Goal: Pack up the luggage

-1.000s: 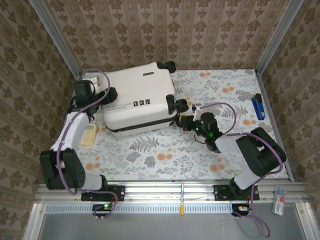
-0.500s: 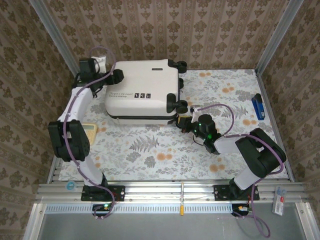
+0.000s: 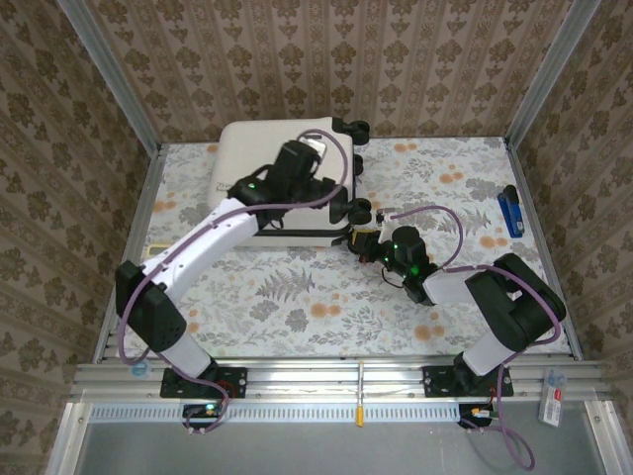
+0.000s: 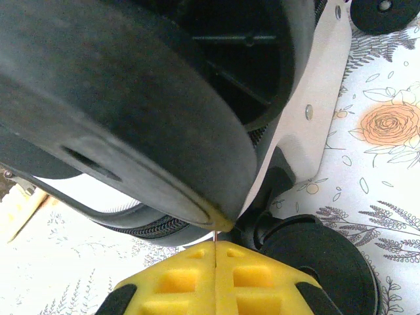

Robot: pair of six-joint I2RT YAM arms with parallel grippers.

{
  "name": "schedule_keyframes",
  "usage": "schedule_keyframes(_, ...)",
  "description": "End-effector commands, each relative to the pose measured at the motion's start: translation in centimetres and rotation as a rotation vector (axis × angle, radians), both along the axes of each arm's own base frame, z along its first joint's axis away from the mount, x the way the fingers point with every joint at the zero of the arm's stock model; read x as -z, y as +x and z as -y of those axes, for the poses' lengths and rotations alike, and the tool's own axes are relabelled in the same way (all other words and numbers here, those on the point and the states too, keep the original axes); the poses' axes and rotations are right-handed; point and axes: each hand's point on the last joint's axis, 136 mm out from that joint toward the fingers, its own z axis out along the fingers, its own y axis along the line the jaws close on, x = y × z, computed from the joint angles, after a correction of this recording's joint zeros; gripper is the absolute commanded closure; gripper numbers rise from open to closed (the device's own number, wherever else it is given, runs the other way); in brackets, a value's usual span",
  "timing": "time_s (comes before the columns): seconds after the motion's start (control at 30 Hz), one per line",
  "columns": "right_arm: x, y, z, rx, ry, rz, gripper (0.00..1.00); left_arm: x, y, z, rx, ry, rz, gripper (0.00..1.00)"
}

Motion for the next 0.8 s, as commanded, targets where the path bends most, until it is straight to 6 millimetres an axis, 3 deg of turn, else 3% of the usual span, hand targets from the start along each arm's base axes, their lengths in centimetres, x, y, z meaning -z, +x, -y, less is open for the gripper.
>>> schedule_keyframes(0.0, 0.0, 0.1, -0.4, -0.006, -0.008, 0.014, 1.0, 1.0, -0.1, -0.4, -0.087, 0.14, 0.017, 0.19)
schedule_keyframes(0.13, 0.2, 0.1, -0.3, -0.004, -0.01, 0.011, 1.0, 2.1, -0.6, 1.9, -0.067, 0.205, 0.029, 0.19)
schedule_keyframes(0.3, 0.4, 0.1, -0.2, 0.003, -0.009, 0.007, 1.0, 2.8, -0.6, 2.8, -0.08, 0.274, 0.056, 0.19)
schedule_keyframes(0.53, 0.5, 1.4, 0.5, 0.071, 0.055, -0.015, 1.0, 5.7, -0.5, 1.1, -0.14, 0.468, 0.023, 0.24)
schedule_keyframes(0.77, 0.0, 3.0, 2.6, 0.211, 0.063, -0.003, 1.0, 8.3, -1.4, 0.1, -0.123, 0.524, -0.026, 0.28)
